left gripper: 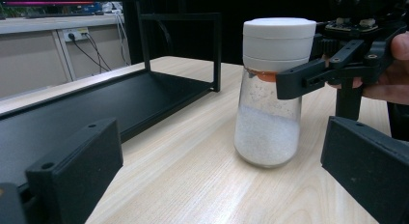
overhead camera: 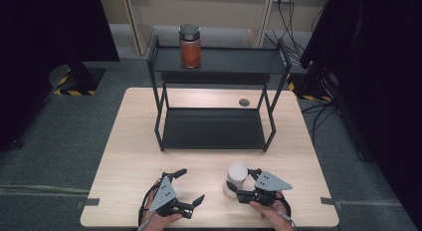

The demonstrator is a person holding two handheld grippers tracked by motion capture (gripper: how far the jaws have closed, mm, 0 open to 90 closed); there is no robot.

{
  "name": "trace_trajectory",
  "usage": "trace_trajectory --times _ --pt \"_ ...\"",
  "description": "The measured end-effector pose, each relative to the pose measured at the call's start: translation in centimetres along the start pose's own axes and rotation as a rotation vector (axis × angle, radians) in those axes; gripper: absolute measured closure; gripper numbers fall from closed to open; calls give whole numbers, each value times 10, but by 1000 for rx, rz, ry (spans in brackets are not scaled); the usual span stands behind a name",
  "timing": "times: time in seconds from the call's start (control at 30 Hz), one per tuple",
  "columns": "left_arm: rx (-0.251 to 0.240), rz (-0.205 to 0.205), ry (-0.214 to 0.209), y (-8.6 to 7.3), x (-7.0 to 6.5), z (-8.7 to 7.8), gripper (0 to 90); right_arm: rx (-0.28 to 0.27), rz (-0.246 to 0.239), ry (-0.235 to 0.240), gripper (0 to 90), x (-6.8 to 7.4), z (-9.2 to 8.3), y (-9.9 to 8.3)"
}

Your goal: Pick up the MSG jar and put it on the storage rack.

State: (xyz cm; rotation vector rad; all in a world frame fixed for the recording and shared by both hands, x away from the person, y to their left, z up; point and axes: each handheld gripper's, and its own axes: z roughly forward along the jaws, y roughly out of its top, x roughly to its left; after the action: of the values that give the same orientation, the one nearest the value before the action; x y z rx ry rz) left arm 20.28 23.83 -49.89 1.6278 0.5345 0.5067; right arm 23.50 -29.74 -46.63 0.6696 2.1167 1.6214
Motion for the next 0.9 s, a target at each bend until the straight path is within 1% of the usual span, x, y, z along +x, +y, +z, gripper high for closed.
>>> trace_trajectory --times 0.17,0.3,0.43,0.57,0.7,0.9 --pt "1 -1 1 0 1 0 4 -7 6 -2 354 1 -1 -1" --pt "2 -3 0 0 1 0 4 2 -17 -4 355 4 -2 2" --pt "0 -3 0 -1 1 0 4 -1 -12 7 355 4 -4 6" --pt "0 -5 2 -1 1 0 4 -5 -8 16 355 3 -8 11" --pt "0 -5 6 -1 1 0 4 -11 -16 14 355 3 -11 18" --pt "-2 -6 9 -1 0 -1 4 -21 -10 12 355 -2 -14 33"
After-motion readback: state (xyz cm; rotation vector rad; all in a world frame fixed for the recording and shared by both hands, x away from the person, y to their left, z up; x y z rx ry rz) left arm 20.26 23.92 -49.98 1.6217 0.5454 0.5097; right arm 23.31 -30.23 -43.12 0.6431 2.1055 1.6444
